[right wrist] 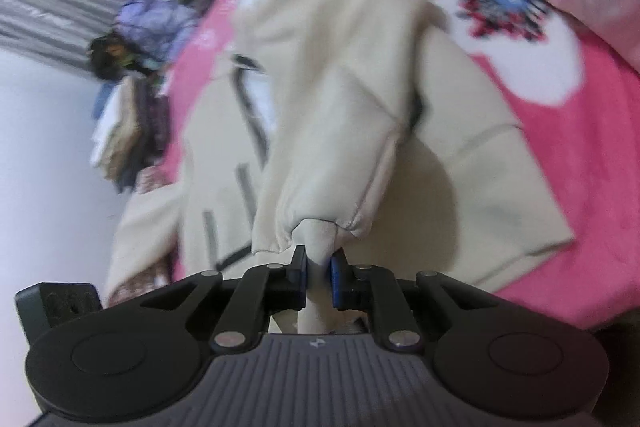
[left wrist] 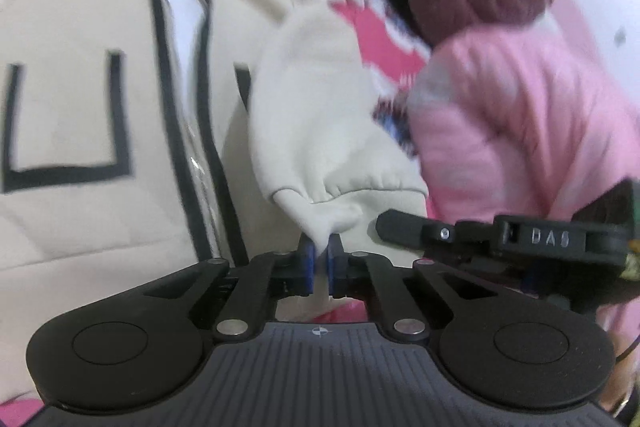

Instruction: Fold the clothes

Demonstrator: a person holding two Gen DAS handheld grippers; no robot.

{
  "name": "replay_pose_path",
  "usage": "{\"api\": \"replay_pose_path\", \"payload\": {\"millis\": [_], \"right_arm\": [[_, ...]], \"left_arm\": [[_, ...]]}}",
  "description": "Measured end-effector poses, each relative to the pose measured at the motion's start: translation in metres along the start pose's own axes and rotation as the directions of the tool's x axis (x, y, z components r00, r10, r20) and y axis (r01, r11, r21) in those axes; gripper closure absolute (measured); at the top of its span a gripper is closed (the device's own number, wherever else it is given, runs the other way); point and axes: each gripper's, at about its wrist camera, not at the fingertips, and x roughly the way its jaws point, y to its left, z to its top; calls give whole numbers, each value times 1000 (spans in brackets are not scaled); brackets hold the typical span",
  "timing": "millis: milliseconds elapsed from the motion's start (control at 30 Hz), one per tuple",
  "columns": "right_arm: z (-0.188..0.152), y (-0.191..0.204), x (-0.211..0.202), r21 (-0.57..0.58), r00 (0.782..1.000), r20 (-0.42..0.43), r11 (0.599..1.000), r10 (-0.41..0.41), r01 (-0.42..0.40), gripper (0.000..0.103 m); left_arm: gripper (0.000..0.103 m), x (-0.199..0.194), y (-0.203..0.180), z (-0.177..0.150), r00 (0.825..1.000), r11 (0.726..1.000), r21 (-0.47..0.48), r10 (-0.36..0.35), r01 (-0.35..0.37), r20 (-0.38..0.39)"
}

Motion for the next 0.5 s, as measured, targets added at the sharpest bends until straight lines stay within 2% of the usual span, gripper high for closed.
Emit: {"api": "replay_pose_path", "payload": {"millis": [100, 233, 333, 500], "right_arm": [[0, 36, -3, -52, 998, 6, 997, 59, -59, 90], [-13, 76, 11, -129, 994, -36, 985, 107, -111, 90], [-29, 93, 37, -161, 992, -92, 982, 84, -98, 90], [-52, 113, 81, -213, 985, -169, 975, 24, -60, 90]], "left_arm": [[99, -38, 15, 11, 999, 999, -44, 5, -3, 45], [99, -69, 35, 18, 994, 995, -30, 96, -94, 44], [99, -72, 50, 14, 983, 983, -5, 184, -184, 8], [99, -71, 77, 12, 959, 962, 35, 274, -272, -71]]}}
